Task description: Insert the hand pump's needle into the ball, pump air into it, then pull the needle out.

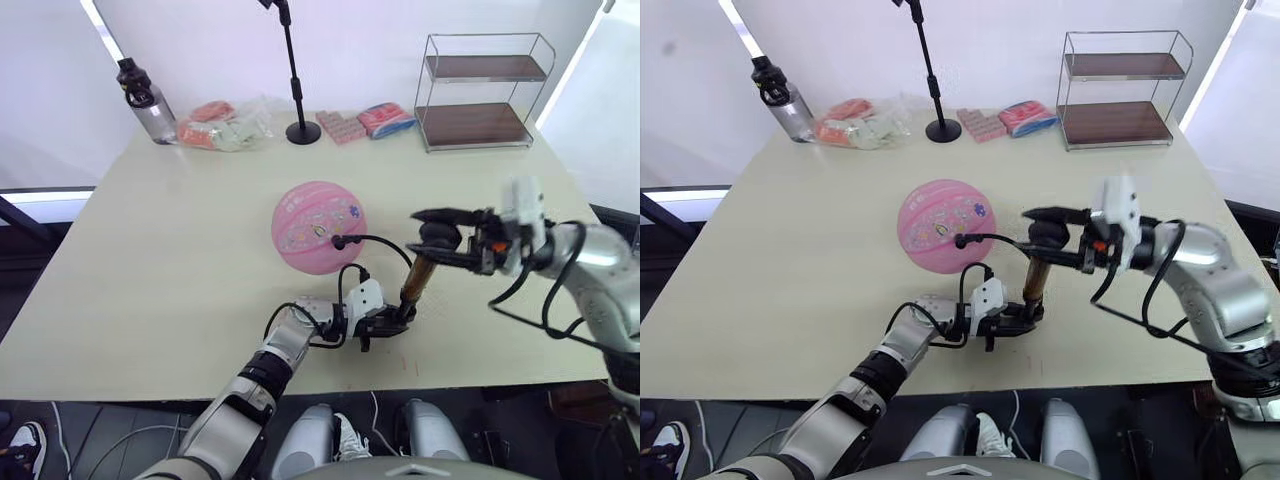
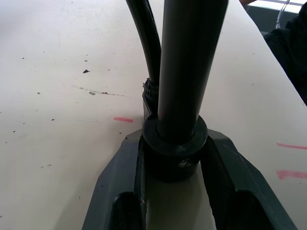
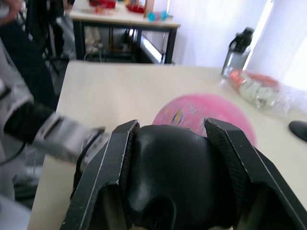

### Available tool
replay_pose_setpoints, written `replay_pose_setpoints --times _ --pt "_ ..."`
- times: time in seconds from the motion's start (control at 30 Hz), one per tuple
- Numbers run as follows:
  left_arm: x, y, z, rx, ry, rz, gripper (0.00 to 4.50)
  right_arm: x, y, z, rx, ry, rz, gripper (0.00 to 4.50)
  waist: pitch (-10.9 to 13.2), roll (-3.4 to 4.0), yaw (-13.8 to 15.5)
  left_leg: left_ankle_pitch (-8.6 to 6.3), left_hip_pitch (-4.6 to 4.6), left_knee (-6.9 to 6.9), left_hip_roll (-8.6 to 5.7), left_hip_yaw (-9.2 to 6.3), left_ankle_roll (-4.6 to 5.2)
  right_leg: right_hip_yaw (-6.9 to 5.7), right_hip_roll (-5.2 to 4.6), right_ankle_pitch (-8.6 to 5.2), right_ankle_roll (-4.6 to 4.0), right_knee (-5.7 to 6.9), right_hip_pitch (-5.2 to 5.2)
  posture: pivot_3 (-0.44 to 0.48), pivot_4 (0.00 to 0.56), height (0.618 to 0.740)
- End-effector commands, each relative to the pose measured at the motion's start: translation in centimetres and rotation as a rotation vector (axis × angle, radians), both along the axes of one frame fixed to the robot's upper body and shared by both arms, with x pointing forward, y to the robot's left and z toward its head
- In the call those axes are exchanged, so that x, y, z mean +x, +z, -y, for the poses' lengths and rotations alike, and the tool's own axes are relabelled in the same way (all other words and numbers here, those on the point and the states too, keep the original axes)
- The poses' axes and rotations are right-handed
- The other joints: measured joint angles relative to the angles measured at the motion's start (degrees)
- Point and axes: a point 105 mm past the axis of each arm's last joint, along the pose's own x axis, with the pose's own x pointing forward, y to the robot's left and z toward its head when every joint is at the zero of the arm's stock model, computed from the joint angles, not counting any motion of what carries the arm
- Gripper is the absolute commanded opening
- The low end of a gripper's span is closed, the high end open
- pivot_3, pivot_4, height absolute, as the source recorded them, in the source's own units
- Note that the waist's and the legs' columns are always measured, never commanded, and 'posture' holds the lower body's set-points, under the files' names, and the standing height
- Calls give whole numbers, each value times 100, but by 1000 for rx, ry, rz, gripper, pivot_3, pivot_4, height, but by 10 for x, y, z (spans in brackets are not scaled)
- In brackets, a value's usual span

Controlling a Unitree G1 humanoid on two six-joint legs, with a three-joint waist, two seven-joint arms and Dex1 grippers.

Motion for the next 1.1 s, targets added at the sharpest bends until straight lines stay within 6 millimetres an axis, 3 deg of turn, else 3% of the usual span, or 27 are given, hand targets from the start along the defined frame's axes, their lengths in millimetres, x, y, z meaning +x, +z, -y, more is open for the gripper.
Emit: replay_pose_setpoints --times 0.03,0.2,0.33,0.47,0.67,0.9,1.1 --pt "-17 -54 -40 185 98 -188 1107 1 -62 3 -145 -34 -116 1656 -9 -1 -25 0 1 0 13 23 0 -3 -2 0 0 -2 5 0 150 740" --pt "-19 -54 -41 182 98 -192 1107 6 -94 5 -172 -104 -108 1656 -15 -7 -40 5 0 7 107 146 -9 -19 0 0 0 -4 24 0 150 740" --pt "-19 -54 -41 183 95 -191 1107 1 -93 4 -151 -92 -110 1656 -24 -12 -49 15 -2 7 193 261 -25 -34 4 -1 -1 -4 37 0 150 740" --pt "-19 -55 -42 188 90 -189 1107 2 -63 5 -79 -74 -83 1656 -25 -16 -48 23 -10 8 308 399 -38 -58 7 -1 -2 -4 41 0 150 740" --pt "-20 -56 -41 196 77 -188 1107 5 24 11 35 -34 30 1656 30 -8 -41 26 -32 10 356 493 -43 -62 -5 -1 -7 -12 30 0 150 740" --pt "-21 -57 -41 198 71 -189 1107 -2 75 19 76 -2 50 1656 47 -4 -42 25 -102 41 417 544 -41 -79 -14 15 -30 -38 10 0 150 740" --pt "-22 -58 -41 197 71 -192 1107 -8 115 28 128 5 112 1656 64 15 -40 20 -109 48 417 531 -31 -95 -12 15 -30 -41 10 0 150 740"
